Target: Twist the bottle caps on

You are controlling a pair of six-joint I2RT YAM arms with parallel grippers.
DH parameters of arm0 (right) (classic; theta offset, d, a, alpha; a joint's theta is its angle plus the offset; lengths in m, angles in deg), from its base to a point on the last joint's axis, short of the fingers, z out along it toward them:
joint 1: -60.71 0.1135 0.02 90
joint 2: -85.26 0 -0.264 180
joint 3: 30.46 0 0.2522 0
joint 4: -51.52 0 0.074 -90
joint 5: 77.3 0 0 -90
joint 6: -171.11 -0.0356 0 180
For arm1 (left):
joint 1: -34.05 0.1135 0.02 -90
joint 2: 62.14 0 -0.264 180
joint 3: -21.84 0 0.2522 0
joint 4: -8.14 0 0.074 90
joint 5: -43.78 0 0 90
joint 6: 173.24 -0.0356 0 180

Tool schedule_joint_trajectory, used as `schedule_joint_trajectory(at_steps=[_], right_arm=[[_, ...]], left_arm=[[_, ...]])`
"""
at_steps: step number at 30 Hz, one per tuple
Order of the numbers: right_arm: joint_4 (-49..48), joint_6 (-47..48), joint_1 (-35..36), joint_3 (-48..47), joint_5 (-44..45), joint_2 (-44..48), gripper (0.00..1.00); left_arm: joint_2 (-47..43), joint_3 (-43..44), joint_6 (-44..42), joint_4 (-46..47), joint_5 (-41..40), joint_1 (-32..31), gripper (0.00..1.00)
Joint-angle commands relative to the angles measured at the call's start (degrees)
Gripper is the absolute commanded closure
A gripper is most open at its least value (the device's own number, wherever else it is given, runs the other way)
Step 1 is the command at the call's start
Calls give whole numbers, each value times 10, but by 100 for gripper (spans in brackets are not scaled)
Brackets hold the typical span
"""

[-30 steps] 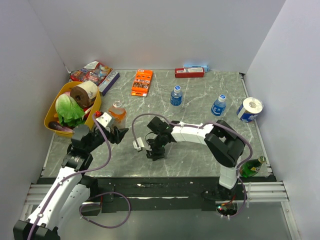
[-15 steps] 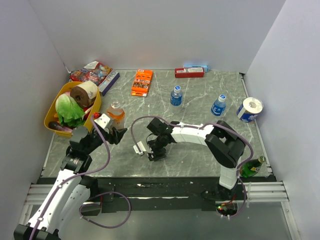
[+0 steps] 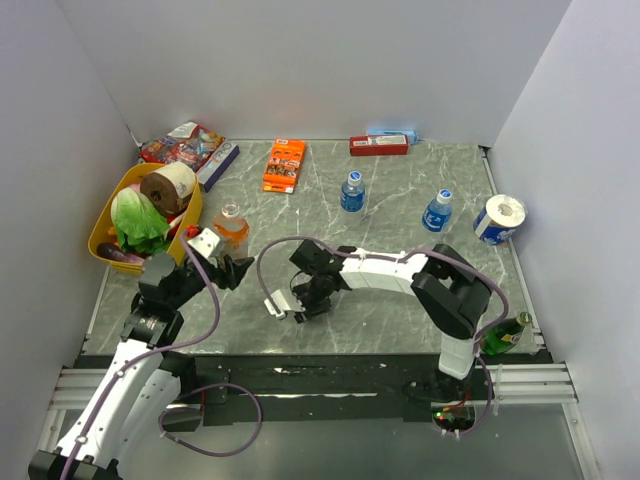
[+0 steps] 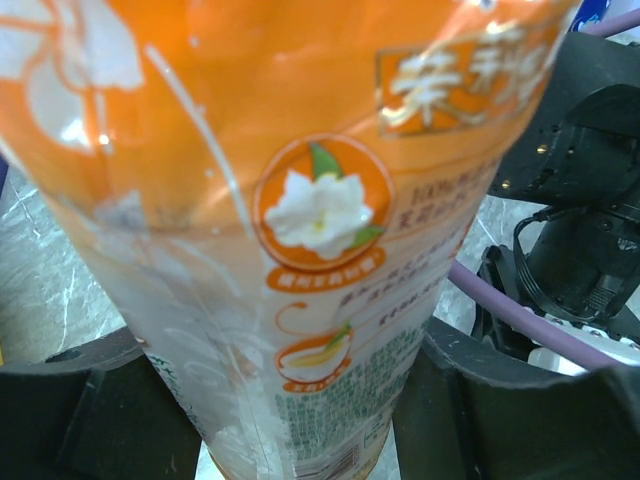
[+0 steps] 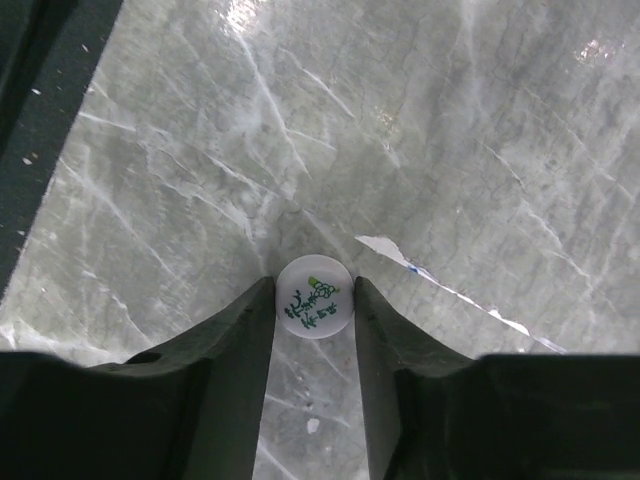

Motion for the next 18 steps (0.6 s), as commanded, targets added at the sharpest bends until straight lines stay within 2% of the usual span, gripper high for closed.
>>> schedule_joint_trajectory(at_steps=[1, 5, 7, 8, 10, 11, 13, 14, 18], right_arm=[[-7, 31, 3, 28, 87, 6, 64], [3, 31, 3, 56, 100, 80, 74], [55, 24, -4, 54, 92, 151, 76], [74, 20, -11, 49, 77, 176, 76], [154, 18, -23, 18, 57, 242, 77], [183, 19, -27, 5, 46, 262, 77], [250, 10, -40, -44, 32, 310, 78], [277, 9, -47, -66, 24, 321, 78], [372, 16, -56, -193, 11, 356, 80]], left_arm=[[10, 3, -11, 14, 13, 3, 36], [39, 18, -47, 12, 32, 3, 38], [63, 22, -62, 21, 50, 3, 38], [72, 26, -87, 25, 86, 3, 39], [107, 33, -124, 22, 131, 2, 41], [118, 34, -161, 20, 176, 2, 44], [152, 31, -201, 20, 211, -1, 50], [162, 30, -247, 20, 222, -7, 52], [219, 39, -337, 3, 269, -35, 57]])
